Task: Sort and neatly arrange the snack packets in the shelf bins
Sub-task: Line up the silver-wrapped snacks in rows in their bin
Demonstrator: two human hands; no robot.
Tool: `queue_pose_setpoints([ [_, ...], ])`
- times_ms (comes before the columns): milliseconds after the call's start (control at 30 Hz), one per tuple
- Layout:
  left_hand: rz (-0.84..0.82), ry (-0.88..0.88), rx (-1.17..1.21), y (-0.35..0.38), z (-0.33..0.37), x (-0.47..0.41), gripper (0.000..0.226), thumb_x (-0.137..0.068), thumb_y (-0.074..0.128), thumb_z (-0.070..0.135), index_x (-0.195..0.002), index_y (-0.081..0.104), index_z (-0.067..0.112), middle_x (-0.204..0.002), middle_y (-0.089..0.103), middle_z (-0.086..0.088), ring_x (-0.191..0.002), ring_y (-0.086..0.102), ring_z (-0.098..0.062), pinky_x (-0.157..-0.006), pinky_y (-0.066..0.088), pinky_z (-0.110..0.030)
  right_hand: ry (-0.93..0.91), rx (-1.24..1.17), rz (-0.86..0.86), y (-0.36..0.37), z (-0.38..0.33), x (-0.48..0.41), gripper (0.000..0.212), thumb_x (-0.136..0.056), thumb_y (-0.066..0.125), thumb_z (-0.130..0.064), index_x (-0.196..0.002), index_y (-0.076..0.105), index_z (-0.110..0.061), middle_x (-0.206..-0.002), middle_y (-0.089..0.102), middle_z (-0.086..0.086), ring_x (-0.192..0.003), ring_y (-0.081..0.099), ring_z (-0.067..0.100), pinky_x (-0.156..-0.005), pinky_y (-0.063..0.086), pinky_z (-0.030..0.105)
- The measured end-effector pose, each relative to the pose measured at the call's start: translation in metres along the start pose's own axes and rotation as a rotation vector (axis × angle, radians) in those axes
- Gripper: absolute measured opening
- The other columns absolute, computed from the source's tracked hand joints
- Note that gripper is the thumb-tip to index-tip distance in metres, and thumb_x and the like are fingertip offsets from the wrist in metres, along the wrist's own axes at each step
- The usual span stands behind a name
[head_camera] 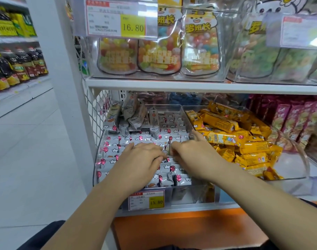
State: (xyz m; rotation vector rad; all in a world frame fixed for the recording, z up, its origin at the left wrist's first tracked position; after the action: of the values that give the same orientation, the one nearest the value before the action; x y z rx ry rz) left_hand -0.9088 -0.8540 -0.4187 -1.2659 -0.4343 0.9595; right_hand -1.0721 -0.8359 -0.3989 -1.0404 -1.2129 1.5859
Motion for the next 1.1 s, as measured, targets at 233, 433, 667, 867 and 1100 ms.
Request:
queue_pose_setpoints([
  [233, 0.078, 0.01, 0.063, -0.004, -0.005, 0.004, 0.029, -0.099, 0.039, 0.033, -0.121, 0.058, 0.035, -0.124, 0.055, 0.02, -0.116, 0.047, -0.004, -0.108, 0.028, -0.039, -0.048, -0.225, 0.095, -0.012, 0.005, 0.0, 0.019, -0.097, 0.045, -0.031, -0.113, 0.053, -0.032, -0.092, 0.068, -0.011, -0.1, 0.058, 0.012, -0.111, 0.018, 0.032],
  [433, 0.158, -0.012, 0.086, -0.008, -0.01, 0.006, 0.028, -0.096, 0.046, 0.027, -0.12, 0.06, 0.028, -0.119, 0.058, 0.013, -0.106, 0.052, -0.009, -0.097, 0.038, -0.034, -0.011, -0.435, 0.087, -0.014, -0.009, -0.042, 0.036, -0.097, 0.044, -0.026, -0.133, 0.048, -0.029, -0.138, 0.043, 0.007, -0.124, 0.045, 0.025, -0.103, 0.04, 0.039],
  [667, 0.185, -0.087, 0.158, -0.013, -0.017, 0.006, 0.03, -0.095, 0.048, 0.026, -0.122, 0.059, 0.027, -0.125, 0.055, 0.011, -0.11, 0.052, -0.01, -0.098, 0.04, -0.034, 0.09, -0.394, 0.045, -0.007, -0.009, -0.063, 0.037, -0.097, 0.042, -0.019, -0.132, 0.053, -0.019, -0.132, 0.055, 0.014, -0.113, 0.056, 0.027, -0.099, 0.045, 0.035],
  [867, 0.236, -0.122, 0.196, -0.019, -0.014, 0.009, 0.03, -0.095, 0.048, 0.028, -0.124, 0.058, 0.028, -0.122, 0.058, 0.012, -0.103, 0.055, -0.007, -0.093, 0.043, -0.028, 0.209, -0.642, 0.348, -0.019, 0.008, -0.026, 0.035, -0.093, 0.051, -0.012, -0.126, 0.059, -0.019, -0.125, 0.061, -0.002, -0.102, 0.058, 0.009, -0.087, 0.043, 0.014],
  [1100, 0.3, -0.304, 0.667, -0.024, 0.009, 0.007, 0.061, -0.094, 0.043, 0.047, -0.148, 0.019, 0.031, -0.106, 0.064, 0.014, -0.087, 0.058, -0.001, -0.079, 0.048, -0.026, 0.05, -1.014, 0.447, -0.022, 0.008, 0.045, 0.044, -0.09, 0.052, 0.005, -0.102, 0.065, -0.034, -0.119, 0.06, -0.019, -0.115, 0.051, -0.007, -0.09, 0.041, 0.007],
])
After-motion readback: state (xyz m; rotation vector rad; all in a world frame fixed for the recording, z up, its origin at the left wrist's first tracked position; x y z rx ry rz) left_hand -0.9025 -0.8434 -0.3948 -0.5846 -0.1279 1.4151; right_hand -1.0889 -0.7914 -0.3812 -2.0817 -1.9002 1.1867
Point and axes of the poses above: each hand's wrist, its own x-axis away from the middle knuckle, its own y-axis out of the palm, z = x × y, the point moved 1 cm from there along -x, towards the middle knuckle
